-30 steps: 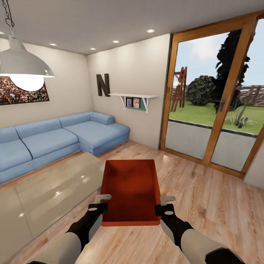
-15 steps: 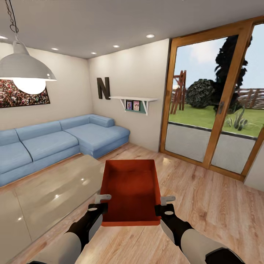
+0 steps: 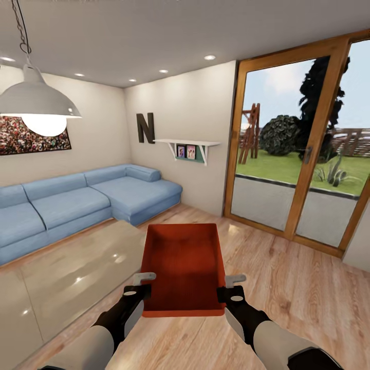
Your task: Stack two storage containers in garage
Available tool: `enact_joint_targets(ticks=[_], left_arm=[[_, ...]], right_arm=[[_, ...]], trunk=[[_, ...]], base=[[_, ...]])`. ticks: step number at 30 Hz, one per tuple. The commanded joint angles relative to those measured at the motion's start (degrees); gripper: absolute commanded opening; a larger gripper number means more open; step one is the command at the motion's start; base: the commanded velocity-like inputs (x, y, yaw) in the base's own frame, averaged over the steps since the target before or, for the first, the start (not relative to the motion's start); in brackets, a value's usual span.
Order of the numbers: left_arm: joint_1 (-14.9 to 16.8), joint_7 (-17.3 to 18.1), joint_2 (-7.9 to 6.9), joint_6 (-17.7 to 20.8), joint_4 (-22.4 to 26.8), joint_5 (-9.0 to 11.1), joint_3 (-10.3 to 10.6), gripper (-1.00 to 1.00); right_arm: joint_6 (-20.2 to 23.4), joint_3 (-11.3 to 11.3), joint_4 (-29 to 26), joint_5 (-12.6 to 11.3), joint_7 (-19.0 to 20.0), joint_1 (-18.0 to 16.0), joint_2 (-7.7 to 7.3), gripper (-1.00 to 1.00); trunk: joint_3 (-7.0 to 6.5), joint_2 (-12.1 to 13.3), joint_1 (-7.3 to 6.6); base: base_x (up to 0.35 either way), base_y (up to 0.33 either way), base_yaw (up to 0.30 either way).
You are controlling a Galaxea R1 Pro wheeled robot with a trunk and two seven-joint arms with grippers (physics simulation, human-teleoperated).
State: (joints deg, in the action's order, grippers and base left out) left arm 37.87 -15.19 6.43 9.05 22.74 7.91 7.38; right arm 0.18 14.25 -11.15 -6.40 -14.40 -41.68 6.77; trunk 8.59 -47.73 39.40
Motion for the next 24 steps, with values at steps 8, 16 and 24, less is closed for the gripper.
enact_joint_targets(ticks=[8, 16, 24], left_arm=[[0.0, -0.7, -0.02, 0.3, -0.1, 1.9, 0.1, -1.0], [0.0, -0.7, -0.02, 0.3, -0.1, 1.9, 0.1, -1.0], [0.0, -0.7, -0.02, 0.3, -0.1, 1.9, 0.1, -1.0]], right_arm=[[-2.9, -1.0, -0.2, 0.5, -1.8, -0.1, -0.01, -1.0], [-2.9, -1.0, -0.2, 0.5, -1.8, -0.1, -0.01, -1.0], [-2.9, -1.0, -0.2, 0.5, -1.8, -0.1, -0.01, -1.0]], trunk=[[-0.64, -0.1, 0.01], [-1.35, -0.1, 0.01], [-2.07, -0.1, 0.01]], base=[[0.0, 0.0, 0.0], [0.0, 0.0, 0.0], [0.0, 0.0, 0.0]])
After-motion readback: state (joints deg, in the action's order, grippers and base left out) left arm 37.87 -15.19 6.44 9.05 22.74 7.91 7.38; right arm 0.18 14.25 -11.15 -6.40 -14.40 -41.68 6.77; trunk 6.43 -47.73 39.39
